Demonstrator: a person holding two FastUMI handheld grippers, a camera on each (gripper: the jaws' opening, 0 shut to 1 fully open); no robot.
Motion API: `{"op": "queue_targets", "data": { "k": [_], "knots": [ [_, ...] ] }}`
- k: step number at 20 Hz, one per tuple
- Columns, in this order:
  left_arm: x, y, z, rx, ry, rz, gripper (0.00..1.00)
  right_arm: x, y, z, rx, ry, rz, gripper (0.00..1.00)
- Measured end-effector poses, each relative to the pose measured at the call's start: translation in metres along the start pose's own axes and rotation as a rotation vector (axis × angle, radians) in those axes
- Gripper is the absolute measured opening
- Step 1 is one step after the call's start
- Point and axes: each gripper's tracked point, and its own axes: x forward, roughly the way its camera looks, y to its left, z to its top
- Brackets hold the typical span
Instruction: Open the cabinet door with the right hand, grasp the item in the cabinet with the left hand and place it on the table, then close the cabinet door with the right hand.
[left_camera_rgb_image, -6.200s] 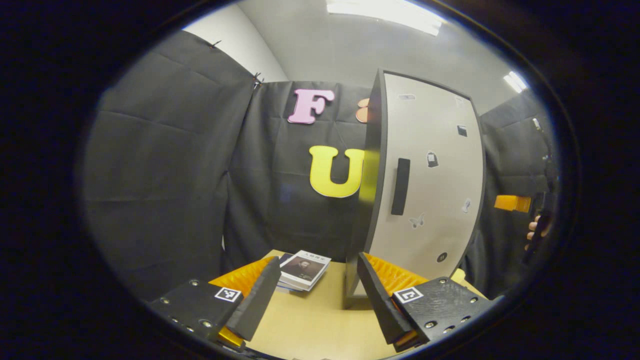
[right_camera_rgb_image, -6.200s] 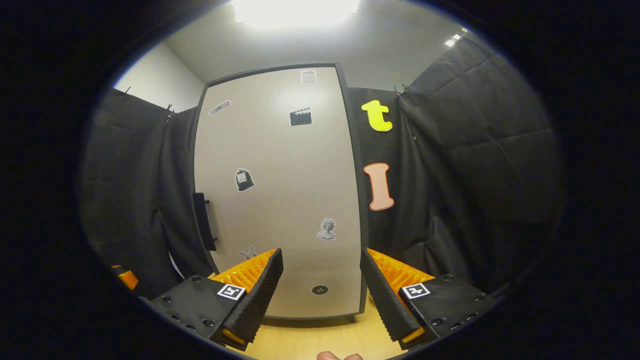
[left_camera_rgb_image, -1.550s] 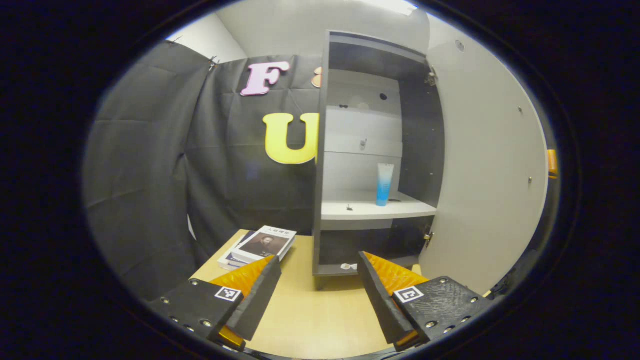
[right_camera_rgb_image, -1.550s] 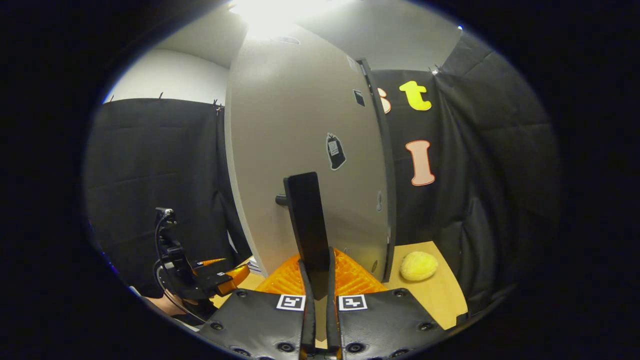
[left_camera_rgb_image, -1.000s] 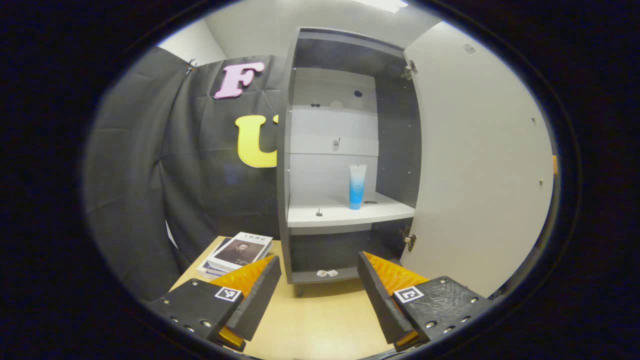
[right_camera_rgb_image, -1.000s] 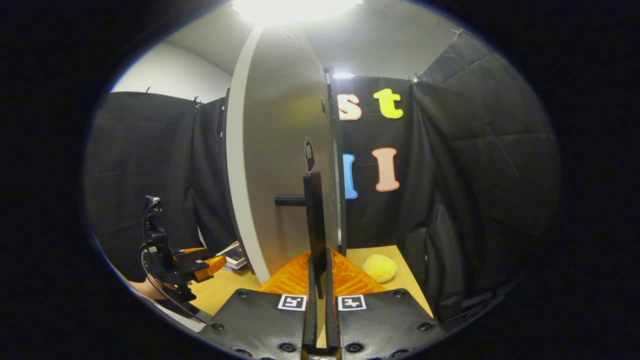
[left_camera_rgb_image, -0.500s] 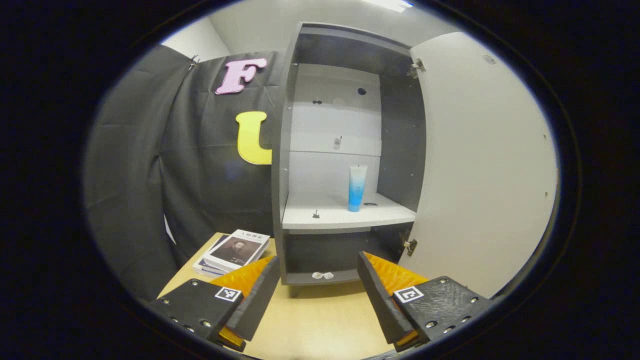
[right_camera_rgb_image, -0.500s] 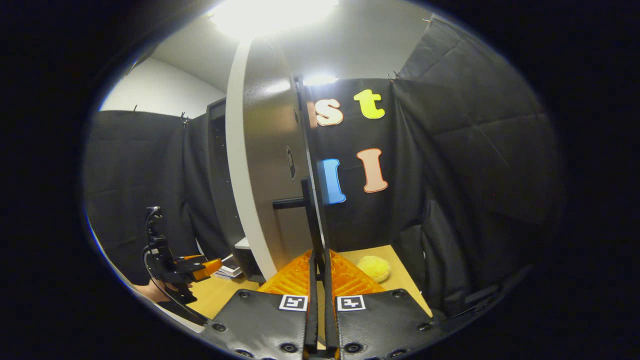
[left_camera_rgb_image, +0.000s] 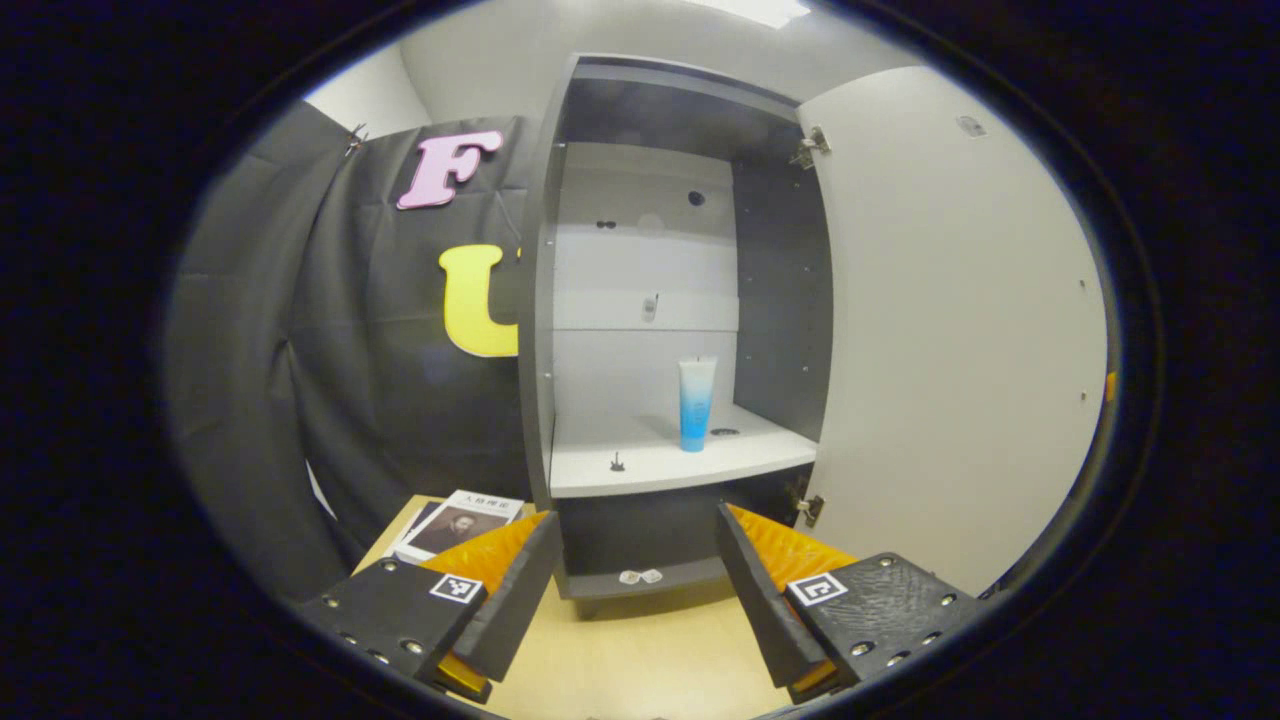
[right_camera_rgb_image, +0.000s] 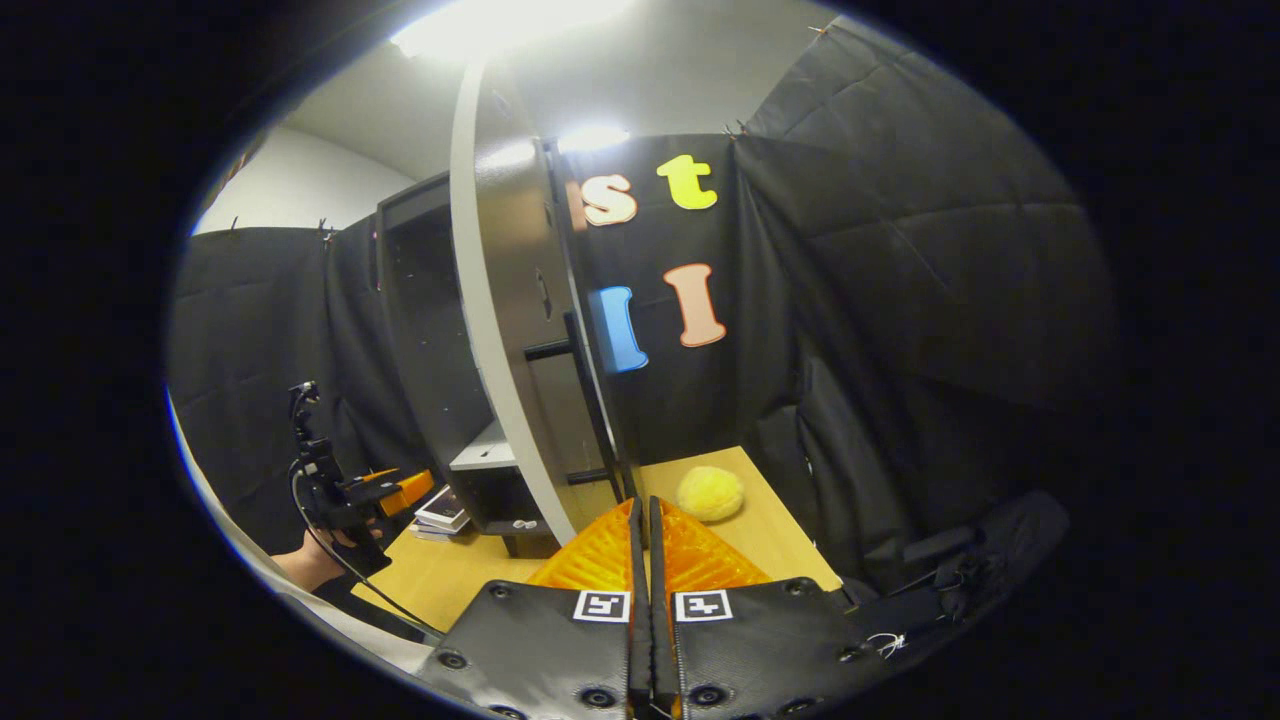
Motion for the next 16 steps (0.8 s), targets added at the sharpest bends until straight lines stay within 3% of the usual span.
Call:
{"op": "queue_targets", "data": {
  "k": [2, 6, 7, 10, 13, 14, 16],
  "knots": [
    [0.013, -0.008, 0.011, -0.007, -0.021, -0.028, 0.95, -0.003, -0.015, 0.016, 0.009, -0.019, -0.042, 0.00],
    [0.048, -0.020, 0.027, -0.031, -0.021, -0.057, 0.92, 0.032, -0.071, 0.040, -0.013, -0.045, -0.174, 0.02],
    [0.056, -0.022, 0.030, -0.048, -0.015, -0.057, 0.95, 0.046, -0.080, 0.045, -0.006, -0.048, -0.199, 0.00],
    [0.073, -0.025, 0.035, -0.067, 0.006, -0.070, 0.94, 0.089, -0.091, 0.059, -0.012, -0.069, -0.201, 0.03],
    [0.101, -0.030, 0.029, -0.034, 0.047, -0.099, 0.92, 0.123, -0.105, 0.062, -0.054, -0.093, -0.219, 0.22],
    [0.111, -0.037, 0.027, -0.032, 0.056, -0.117, 0.95, 0.137, -0.112, 0.067, -0.051, -0.118, -0.232, 0.29],
    [0.135, -0.044, 0.025, -0.052, 0.064, -0.117, 0.95, 0.157, -0.120, 0.073, 0.003, -0.147, -0.223, 0.42]
  ]
}}
